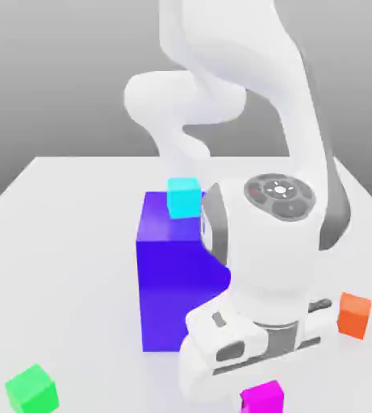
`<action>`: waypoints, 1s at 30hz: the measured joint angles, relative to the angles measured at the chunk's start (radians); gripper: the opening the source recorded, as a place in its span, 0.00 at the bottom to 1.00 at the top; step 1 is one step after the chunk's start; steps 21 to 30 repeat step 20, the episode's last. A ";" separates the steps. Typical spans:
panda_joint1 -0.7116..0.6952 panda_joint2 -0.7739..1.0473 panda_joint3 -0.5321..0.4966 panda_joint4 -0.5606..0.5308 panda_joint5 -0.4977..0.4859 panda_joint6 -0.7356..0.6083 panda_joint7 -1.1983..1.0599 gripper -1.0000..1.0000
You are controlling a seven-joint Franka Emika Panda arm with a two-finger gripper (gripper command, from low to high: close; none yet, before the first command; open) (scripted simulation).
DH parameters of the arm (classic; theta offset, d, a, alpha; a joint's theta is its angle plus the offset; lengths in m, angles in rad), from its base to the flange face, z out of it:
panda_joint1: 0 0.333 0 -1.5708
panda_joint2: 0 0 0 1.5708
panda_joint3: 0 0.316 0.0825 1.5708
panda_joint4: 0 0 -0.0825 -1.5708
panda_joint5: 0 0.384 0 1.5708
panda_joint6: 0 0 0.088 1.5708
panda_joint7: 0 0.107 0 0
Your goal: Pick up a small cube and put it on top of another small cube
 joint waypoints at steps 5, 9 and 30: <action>-0.118 -0.064 -0.118 -0.024 0.062 -0.043 0.066 0.00; -0.229 0.001 -0.188 -0.007 0.145 0.000 0.094 0.00; -0.240 -0.043 -0.221 -0.003 0.135 -0.048 0.121 1.00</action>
